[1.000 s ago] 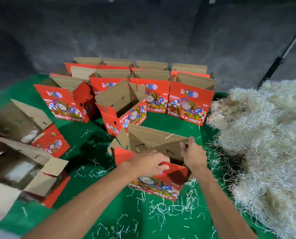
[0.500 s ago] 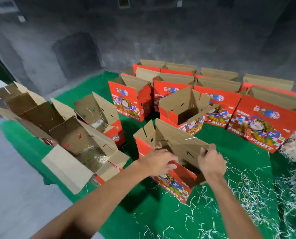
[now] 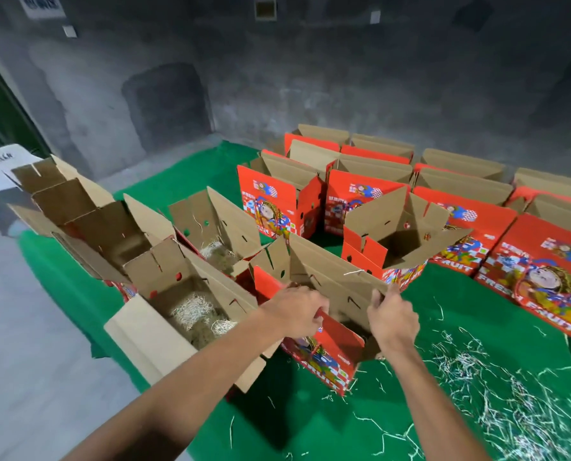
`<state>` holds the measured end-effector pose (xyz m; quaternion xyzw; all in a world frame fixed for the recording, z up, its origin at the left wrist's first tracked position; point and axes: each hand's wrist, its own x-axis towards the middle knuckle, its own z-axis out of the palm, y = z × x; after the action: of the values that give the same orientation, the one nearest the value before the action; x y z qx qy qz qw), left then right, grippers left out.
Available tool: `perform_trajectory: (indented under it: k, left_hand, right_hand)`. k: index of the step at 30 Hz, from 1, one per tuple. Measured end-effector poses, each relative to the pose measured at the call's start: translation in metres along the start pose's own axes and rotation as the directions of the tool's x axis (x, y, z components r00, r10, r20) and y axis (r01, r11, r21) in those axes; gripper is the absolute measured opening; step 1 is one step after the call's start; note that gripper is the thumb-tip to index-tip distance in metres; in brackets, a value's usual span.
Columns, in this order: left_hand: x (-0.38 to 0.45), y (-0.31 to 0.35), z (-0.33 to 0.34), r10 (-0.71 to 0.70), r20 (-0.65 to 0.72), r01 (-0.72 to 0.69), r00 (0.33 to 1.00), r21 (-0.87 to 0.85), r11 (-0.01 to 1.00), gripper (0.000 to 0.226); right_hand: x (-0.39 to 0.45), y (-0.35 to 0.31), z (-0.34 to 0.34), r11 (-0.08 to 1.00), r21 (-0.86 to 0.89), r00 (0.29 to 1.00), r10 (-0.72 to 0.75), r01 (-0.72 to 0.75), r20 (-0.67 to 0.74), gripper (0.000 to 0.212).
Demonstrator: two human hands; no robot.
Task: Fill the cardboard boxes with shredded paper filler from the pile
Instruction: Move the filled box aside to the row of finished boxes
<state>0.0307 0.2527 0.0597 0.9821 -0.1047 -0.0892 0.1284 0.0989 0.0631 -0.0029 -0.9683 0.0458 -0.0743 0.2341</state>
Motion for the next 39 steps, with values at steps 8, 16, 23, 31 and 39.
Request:
perform_trajectory:
  k: [8,16,23,31,39]
  left_hand:
    - [-0.006,-0.022,-0.017,-0.029,-0.009,0.028,1.000,-0.057,0.998,0.032]
    - [-0.010,-0.055,-0.020,-0.188,-0.140,0.200,0.972,0.080,0.976,0.031]
    - [-0.005,-0.075,-0.024,-0.252,-0.213,0.284,0.944,0.135,0.949,0.027]
    - [0.002,-0.104,-0.030,-0.229,-0.215,0.271,0.949,0.193,0.943,0.027]
    - [0.009,-0.138,-0.027,-0.189,-0.171,0.232,0.967,0.283,0.931,0.029]
  right_hand:
    - [0.005,-0.042,0.022,0.999,0.043,1.000,0.002,-0.002,-0.001,0.026]
    - [0.010,-0.081,0.048,0.994,0.106,0.999,0.017,-0.021,0.042,0.031]
    - [0.021,-0.113,0.063,0.993,0.092,0.990,0.062,-0.074,0.128,0.036]
    - [0.033,-0.154,0.082,0.989,0.109,0.972,0.073,-0.100,0.222,0.038]
    - [0.038,-0.198,0.107,0.977,0.188,0.981,0.066,-0.101,0.185,0.030]
